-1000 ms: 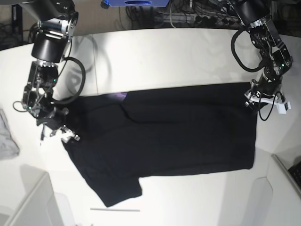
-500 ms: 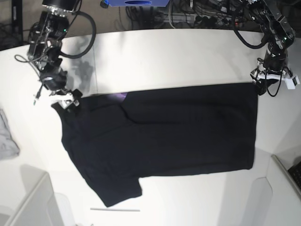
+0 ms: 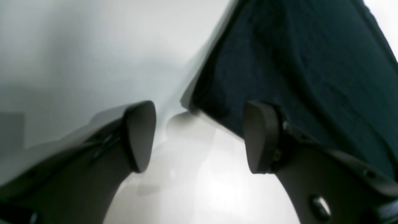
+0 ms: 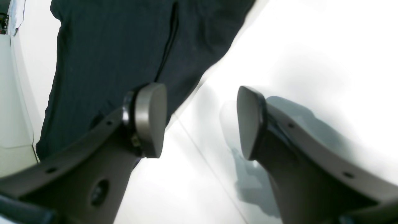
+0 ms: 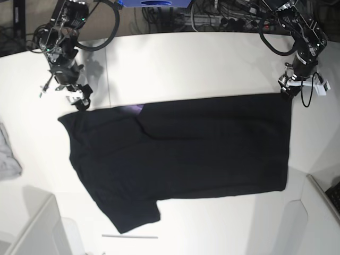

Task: Fold the T-shirt properly
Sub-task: 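Lower the shoulders to the table and release both grippers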

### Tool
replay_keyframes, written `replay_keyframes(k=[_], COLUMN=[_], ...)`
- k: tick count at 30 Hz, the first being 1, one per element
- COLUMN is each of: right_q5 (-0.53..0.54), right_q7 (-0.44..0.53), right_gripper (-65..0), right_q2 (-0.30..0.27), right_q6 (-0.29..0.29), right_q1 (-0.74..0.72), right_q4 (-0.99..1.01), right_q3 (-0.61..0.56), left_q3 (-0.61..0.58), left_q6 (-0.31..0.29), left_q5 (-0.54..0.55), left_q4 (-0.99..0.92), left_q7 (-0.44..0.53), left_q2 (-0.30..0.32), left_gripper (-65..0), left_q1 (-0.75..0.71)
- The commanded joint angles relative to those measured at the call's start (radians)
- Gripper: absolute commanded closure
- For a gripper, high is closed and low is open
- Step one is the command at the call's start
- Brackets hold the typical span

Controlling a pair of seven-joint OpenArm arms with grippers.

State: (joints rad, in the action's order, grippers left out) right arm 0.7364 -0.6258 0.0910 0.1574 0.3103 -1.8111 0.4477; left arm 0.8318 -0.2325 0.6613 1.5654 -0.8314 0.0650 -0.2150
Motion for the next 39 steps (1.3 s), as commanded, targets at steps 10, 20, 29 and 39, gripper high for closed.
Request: replay_keyframes(k=[10, 20, 29, 39], right_q5=[0.012, 0.203, 0.200, 0.199], right_q7=[0.019, 0.019, 0.024, 0.039], right_gripper=[-32.1, -35.1, -42.6, -42.5], right_q2=[-0.009, -0.050, -0.061, -0.107], right_q6=[-0.009, -0.011, -0.011, -0.011], right_q1=[-0.012, -0.095, -0.182, -0.253], right_q4=[-0.017, 0.188, 0.282, 0.409], right_q3=[0.001, 0.093, 0.101, 0.099], left_q3=[-0.002, -0.004, -0.006, -0.006], left_q6=[-0.008, -0.008, -0.008, -0.008], left_q5=[0.015, 0.013, 0.013, 0.013], left_q4=[-0.070, -0.076, -0.093, -0.127], left_q7=[0.016, 0.014, 0.016, 0.014], left_q2=[0.017, 0.019, 0.020, 0.022], left_gripper=[-42.0, -41.6, -41.6, -41.5], left_q1=[0.079, 0.101, 0.104, 0.125])
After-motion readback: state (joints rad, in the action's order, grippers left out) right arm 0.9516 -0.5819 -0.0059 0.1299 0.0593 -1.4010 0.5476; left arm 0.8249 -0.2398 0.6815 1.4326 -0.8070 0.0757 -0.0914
